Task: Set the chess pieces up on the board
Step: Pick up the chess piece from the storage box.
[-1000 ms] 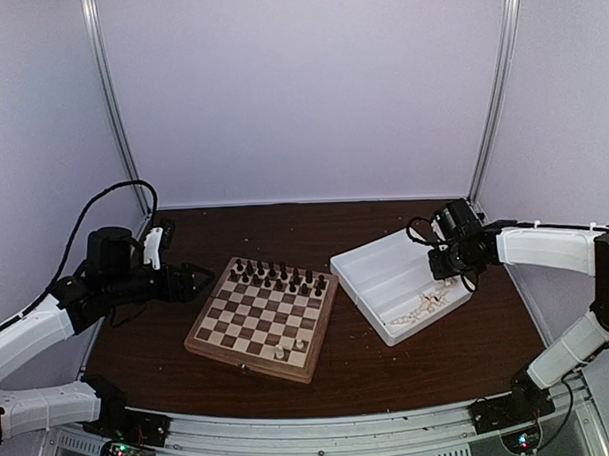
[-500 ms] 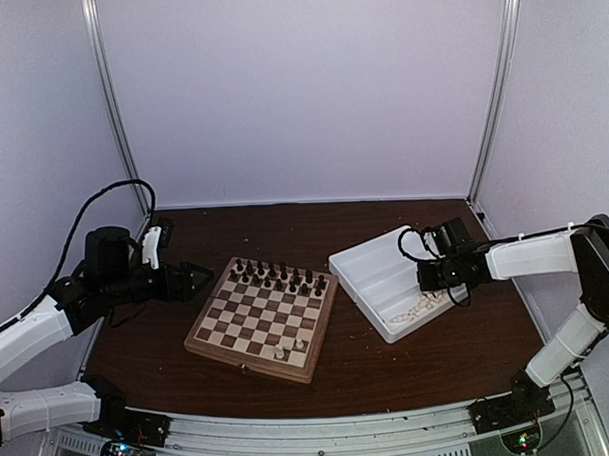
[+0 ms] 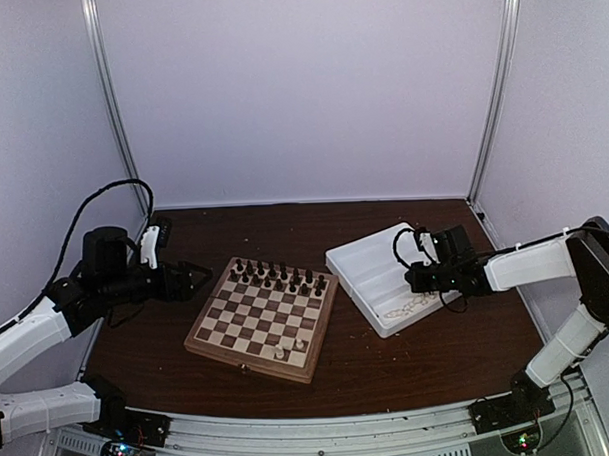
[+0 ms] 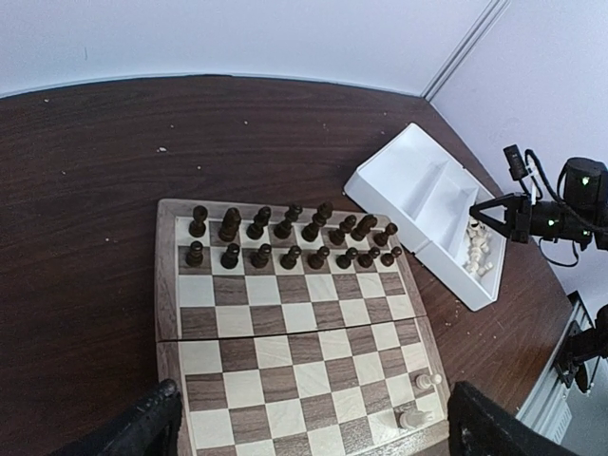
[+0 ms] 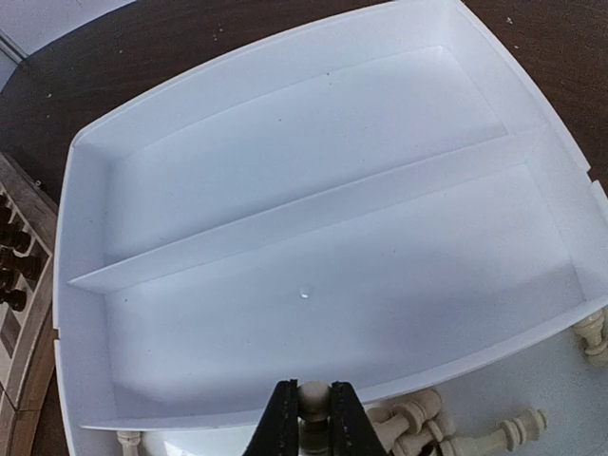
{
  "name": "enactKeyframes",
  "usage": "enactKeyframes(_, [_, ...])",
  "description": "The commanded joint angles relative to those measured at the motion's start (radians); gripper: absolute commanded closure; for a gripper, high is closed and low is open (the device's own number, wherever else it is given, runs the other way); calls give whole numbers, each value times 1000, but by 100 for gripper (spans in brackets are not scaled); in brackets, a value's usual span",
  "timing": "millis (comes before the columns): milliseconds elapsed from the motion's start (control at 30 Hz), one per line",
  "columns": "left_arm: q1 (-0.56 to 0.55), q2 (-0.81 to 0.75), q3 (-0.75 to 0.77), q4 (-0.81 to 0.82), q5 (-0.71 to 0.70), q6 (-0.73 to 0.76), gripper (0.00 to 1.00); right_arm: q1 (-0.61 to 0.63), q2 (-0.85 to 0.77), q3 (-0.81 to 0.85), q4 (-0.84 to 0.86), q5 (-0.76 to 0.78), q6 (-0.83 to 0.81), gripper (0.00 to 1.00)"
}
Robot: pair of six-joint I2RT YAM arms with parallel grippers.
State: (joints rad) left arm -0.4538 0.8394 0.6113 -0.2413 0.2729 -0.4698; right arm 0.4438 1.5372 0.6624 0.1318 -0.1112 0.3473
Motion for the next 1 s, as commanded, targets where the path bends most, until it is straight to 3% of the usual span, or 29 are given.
enactKeyframes(0, [-5,-11,16,12,-1,0,2,31,16,5,113,-41,5,89])
enactKeyframes(333, [-5,-25,13,-1,-10,1,2,113,16,-53,214,-89,9,90])
enactKeyframes(667, [-5,-9,21,2,-7,1,2,256,-18,-139,286,6,12,90])
enactKeyframes(967, [-5,-3,21,10,-5,-6,2,300,-74,-188,317,-12,90,90])
